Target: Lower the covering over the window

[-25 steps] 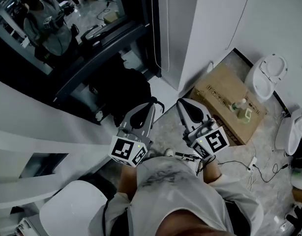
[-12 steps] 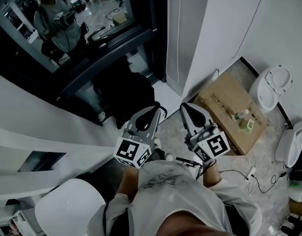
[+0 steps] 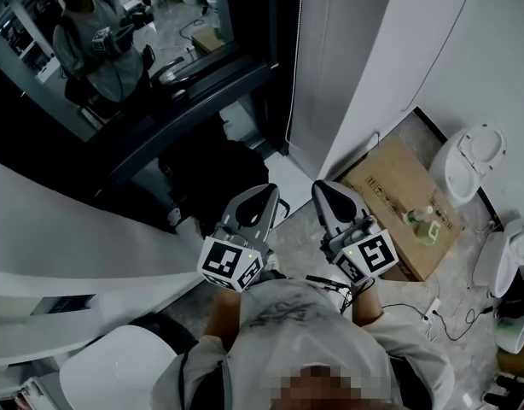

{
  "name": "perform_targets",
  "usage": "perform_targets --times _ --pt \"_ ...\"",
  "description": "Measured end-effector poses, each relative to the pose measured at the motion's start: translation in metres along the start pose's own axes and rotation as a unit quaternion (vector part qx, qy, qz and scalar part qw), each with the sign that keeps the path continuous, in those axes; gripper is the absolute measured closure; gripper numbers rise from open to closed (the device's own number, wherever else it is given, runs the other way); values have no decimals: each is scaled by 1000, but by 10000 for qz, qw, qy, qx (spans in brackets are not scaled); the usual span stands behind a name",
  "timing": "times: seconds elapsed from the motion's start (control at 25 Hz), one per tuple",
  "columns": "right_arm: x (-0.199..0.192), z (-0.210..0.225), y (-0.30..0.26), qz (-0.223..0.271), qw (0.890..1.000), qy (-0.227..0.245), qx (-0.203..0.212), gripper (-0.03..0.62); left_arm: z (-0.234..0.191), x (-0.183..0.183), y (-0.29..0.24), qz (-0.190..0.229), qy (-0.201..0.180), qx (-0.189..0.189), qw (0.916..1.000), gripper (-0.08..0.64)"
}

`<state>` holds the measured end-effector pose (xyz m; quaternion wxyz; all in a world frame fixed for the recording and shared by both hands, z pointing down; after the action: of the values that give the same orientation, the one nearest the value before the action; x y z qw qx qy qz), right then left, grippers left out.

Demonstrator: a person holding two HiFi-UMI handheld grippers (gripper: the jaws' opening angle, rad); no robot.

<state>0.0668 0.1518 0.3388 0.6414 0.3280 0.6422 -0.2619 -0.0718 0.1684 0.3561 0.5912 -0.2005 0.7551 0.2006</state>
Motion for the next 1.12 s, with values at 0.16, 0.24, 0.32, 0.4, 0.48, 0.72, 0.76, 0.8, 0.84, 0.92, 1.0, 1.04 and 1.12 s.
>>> perform_targets --times 0.16,0.24,0.32,0.4,0.48,0.72,0.76,0.8,0.84,0.92,1.0,1.04,1.12 --pt "-1 6 -25 -28 10000 26 -57 577 -24 6 -9 9 16 -52 10000 554" --pt "-1 8 -36 -37 9999 39 -96 577 -36 9 -13 8 15 -85 10000 554" --pt "-1 9 -46 -47 9999 59 -132 577 -46 11 -16 11 30 -123 9999 554" --pt "-2 10 -54 -54 9998 81 -182 577 -54 12 -20 -1 48 -179 9998 554" --pt "-2 12 -59 -51 9997 88 -237 575 -60 12 -24 -26 59 -238 9997 554" --pt "-3 20 -73 -79 9993 94 -357 577 -73 14 -36 -83 119 -356 9993 554" --pt "-4 22 -75 -87 9992 95 -374 577 -75 13 -39 -94 128 -372 9992 554" --pt "-4 24 -76 -96 9991 98 -392 577 -77 13 -41 -103 138 -379 9991 554" --pt "-4 26 -78 -101 9991 100 -405 577 -78 12 -43 -105 154 -376 9991 554" --pt "-4 31 -81 -83 9991 90 -396 575 -82 11 -48 -91 193 -344 9992 554" --pt "-6 36 -85 -46 9994 49 -337 575 -85 9 -55 -77 204 -331 9992 554" --pt "-7 40 -87 -64 9995 54 -317 577 -87 8 -59 -75 200 -326 9992 554" --pt "-10 48 -90 -115 9995 89 -291 575 -89 8 -68 -75 182 -304 9993 554"
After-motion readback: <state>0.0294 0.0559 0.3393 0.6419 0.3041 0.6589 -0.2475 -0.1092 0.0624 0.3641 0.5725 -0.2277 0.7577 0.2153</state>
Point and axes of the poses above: the fingertips, and each gripper's own axes: y backward along the fingers, z to its right, x out of its top, the point moved 5 cm from there along y, backward along the fingers, and after that the axes turned 6 degrees about y, right-handed, at the moved point
